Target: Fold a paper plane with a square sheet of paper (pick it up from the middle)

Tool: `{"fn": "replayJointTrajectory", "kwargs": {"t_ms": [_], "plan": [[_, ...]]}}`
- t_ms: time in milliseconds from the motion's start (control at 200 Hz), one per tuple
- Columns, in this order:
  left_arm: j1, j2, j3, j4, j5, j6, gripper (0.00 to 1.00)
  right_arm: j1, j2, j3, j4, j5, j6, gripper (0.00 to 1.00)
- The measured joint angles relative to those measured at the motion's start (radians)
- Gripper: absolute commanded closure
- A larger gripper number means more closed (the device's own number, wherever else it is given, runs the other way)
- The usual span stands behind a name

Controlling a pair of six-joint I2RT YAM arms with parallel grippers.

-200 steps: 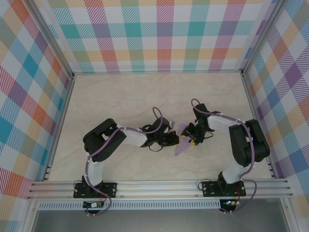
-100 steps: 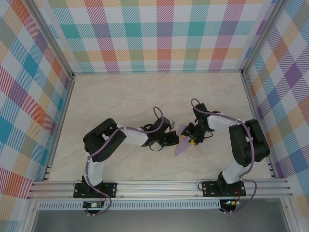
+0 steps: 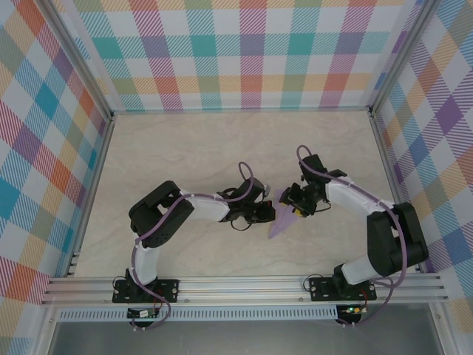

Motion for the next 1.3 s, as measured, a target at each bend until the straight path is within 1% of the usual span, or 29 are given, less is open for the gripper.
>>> {"fn": "replayJointTrajectory", "kwargs": {"t_ms": [70, 125, 185, 280, 530, 740, 950, 1305], "plan": [[-0.002, 0.0, 0.005, -0.009, -0.006, 0.007, 1.0, 0.0, -0.043, -0.01, 0.034, -0.02, -0.018, 0.74], [-0.003, 0.0, 0.008, -0.018, -0.008, 0.012, 1.0, 0.0, -0.055, -0.026, 0.068, -0.042, -0.02, 0.85], [-0.003, 0.001, 0.013, -0.026, -0.008, 0.018, 1.0, 0.0, -0.047, -0.046, 0.107, -0.075, -0.033, 0.93], [-0.004, 0.002, 0.019, -0.037, -0.011, 0.02, 1.0, 0.0, -0.012, -0.082, 0.166, -0.126, -0.046, 0.98], [-0.006, 0.003, 0.027, -0.053, -0.022, 0.021, 1.0, -0.004, 0.07, -0.126, 0.266, -0.199, -0.077, 1.0], [-0.008, 0.003, 0.031, -0.061, -0.026, 0.022, 1.0, -0.015, 0.134, -0.147, 0.338, -0.209, -0.096, 1.0], [-0.01, 0.003, 0.038, -0.074, -0.03, 0.022, 1.0, -0.02, 0.139, -0.176, 0.354, -0.187, -0.102, 1.0], [-0.01, 0.003, 0.04, -0.078, -0.029, 0.022, 1.0, -0.033, 0.138, -0.198, 0.383, -0.206, -0.104, 1.0]]}}
